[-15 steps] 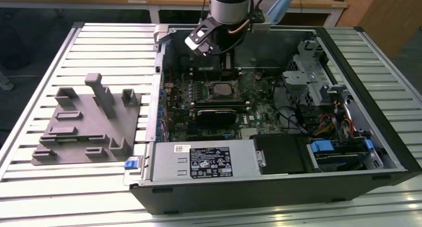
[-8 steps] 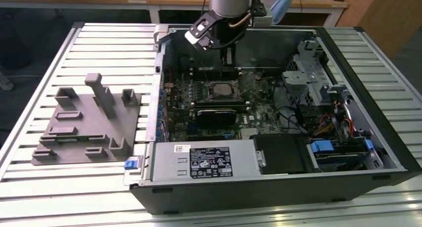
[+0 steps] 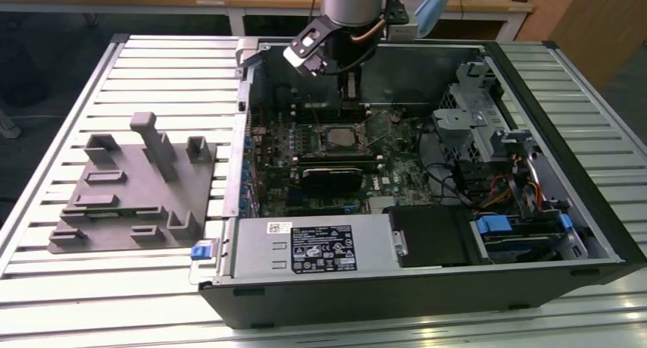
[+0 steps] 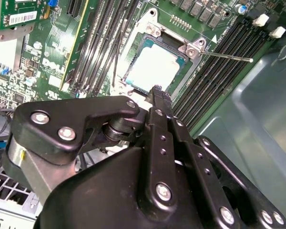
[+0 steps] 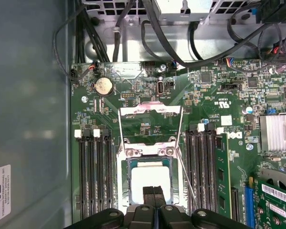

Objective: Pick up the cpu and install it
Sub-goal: 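Close the cpu cover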

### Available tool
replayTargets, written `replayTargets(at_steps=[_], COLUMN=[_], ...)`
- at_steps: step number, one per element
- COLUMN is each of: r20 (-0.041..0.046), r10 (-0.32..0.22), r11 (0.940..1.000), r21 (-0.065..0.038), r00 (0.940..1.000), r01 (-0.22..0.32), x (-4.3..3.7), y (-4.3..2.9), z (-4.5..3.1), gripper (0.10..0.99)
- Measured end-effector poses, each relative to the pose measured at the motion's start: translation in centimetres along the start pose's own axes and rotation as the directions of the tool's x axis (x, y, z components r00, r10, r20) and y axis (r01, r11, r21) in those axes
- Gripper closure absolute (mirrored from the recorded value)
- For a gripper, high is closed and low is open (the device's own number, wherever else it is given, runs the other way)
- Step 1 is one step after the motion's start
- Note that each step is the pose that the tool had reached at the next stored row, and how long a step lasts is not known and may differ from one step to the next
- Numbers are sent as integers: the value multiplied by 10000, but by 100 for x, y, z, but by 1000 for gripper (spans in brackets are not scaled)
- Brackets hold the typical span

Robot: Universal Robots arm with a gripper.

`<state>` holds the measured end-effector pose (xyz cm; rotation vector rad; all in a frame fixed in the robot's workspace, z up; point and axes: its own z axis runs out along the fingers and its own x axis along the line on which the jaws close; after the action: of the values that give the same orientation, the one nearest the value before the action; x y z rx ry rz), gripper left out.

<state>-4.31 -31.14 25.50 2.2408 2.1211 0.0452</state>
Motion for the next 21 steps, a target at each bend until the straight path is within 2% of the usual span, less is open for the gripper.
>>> replayTargets(at_steps=[4, 11, 21], r20=[-2, -2, -3], r10=[0, 0, 0], r11=[10000, 10000, 10000], r21=[-1, -1, -2], r00=[10000, 10000, 10000], r01=[0, 0, 0], x=[0, 0, 7], y=[2, 12, 135], z=[-33, -39, -31], gripper=[980, 980, 980])
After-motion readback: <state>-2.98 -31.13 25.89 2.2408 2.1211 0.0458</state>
